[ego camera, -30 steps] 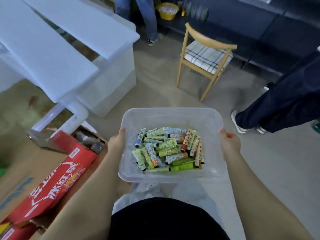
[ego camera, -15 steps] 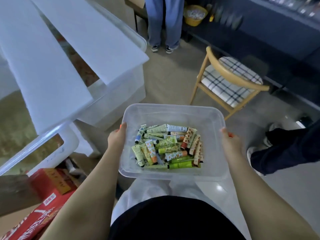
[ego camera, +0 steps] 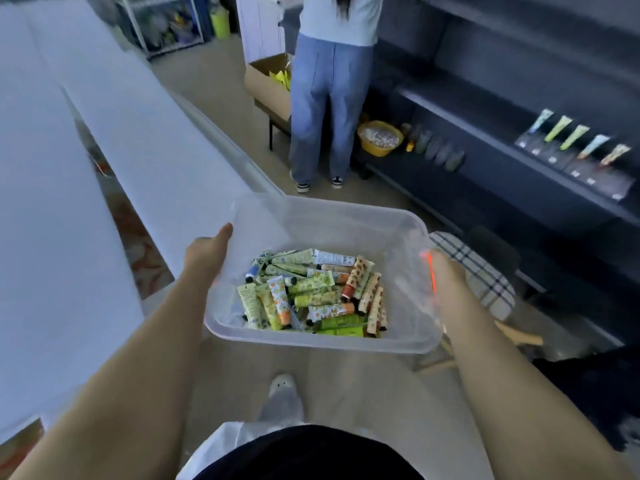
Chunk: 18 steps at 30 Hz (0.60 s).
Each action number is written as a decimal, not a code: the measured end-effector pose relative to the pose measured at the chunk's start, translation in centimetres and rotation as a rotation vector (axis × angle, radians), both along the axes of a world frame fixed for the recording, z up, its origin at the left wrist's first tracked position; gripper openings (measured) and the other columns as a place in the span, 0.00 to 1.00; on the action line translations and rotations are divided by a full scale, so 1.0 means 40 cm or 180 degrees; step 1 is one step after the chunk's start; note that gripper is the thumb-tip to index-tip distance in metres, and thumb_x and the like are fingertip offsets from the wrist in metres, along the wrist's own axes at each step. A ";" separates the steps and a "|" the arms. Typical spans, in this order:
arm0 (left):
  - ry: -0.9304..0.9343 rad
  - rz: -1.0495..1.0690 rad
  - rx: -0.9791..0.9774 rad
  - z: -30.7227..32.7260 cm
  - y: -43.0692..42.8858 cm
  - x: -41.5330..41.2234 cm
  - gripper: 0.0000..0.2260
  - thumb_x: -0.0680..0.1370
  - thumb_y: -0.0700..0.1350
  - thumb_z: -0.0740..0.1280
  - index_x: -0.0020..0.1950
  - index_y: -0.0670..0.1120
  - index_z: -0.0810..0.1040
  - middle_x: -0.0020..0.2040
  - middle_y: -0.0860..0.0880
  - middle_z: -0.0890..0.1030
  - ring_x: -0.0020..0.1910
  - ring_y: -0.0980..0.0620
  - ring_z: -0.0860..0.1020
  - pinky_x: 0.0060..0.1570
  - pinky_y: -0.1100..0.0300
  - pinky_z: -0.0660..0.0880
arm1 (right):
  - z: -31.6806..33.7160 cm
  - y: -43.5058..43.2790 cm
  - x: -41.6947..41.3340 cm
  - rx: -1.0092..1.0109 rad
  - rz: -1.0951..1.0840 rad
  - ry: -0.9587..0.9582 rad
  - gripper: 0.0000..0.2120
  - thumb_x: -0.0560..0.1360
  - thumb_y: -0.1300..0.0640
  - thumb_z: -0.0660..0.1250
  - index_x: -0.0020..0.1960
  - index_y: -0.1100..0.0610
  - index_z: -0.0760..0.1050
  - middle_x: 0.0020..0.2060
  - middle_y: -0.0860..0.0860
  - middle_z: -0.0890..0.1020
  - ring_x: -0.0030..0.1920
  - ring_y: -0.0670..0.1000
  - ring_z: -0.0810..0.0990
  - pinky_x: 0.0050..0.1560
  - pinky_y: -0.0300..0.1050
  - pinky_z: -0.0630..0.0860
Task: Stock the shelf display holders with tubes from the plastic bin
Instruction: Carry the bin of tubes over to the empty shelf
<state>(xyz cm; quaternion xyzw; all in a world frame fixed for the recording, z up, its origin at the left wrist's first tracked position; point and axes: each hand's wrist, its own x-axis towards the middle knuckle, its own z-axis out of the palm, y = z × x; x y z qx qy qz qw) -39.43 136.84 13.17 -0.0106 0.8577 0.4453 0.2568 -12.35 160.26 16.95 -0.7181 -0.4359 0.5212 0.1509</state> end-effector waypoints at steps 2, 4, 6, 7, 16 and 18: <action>0.0054 -0.0087 0.0167 0.036 0.077 -0.100 0.25 0.73 0.64 0.64 0.41 0.41 0.78 0.48 0.37 0.80 0.40 0.38 0.77 0.43 0.50 0.74 | 0.041 0.065 -0.068 0.0225 0.0180 0.0224 0.16 0.77 0.55 0.62 0.61 0.63 0.73 0.37 0.53 0.74 0.33 0.49 0.71 0.38 0.42 0.71; 0.0070 -0.0131 0.0257 0.078 0.163 -0.179 0.23 0.74 0.63 0.63 0.37 0.42 0.75 0.43 0.39 0.78 0.34 0.43 0.73 0.38 0.54 0.70 | 0.077 0.129 -0.124 0.0330 0.0121 0.0284 0.16 0.75 0.53 0.65 0.60 0.60 0.74 0.40 0.56 0.77 0.32 0.50 0.71 0.37 0.45 0.73; 0.0028 -0.0189 0.0403 0.121 0.254 -0.241 0.23 0.74 0.62 0.64 0.38 0.42 0.75 0.41 0.41 0.76 0.31 0.44 0.71 0.33 0.57 0.68 | 0.131 0.190 -0.182 0.0123 -0.0126 0.0164 0.14 0.72 0.53 0.67 0.54 0.57 0.72 0.39 0.55 0.75 0.34 0.53 0.73 0.36 0.47 0.73; 0.0015 -0.0226 0.0478 0.136 0.304 -0.271 0.23 0.74 0.62 0.64 0.41 0.40 0.76 0.43 0.40 0.76 0.32 0.43 0.73 0.32 0.58 0.67 | 0.154 0.228 -0.207 0.0068 -0.0218 0.0155 0.14 0.71 0.53 0.68 0.53 0.57 0.71 0.39 0.55 0.75 0.35 0.54 0.74 0.36 0.47 0.73; 0.0035 -0.0659 0.0735 0.199 0.829 -0.443 0.29 0.73 0.61 0.66 0.61 0.39 0.77 0.58 0.40 0.79 0.57 0.39 0.78 0.54 0.50 0.74 | 0.192 0.635 -0.296 0.0396 -0.0367 0.0280 0.17 0.72 0.49 0.67 0.58 0.57 0.74 0.44 0.55 0.77 0.41 0.57 0.76 0.46 0.54 0.75; -0.0013 -0.0758 0.0863 0.197 0.946 -0.460 0.30 0.73 0.62 0.67 0.63 0.39 0.76 0.59 0.41 0.79 0.57 0.40 0.78 0.59 0.49 0.74 | 0.186 0.732 -0.304 0.0438 -0.0482 0.0379 0.22 0.72 0.49 0.68 0.62 0.58 0.73 0.54 0.58 0.77 0.49 0.60 0.75 0.51 0.57 0.74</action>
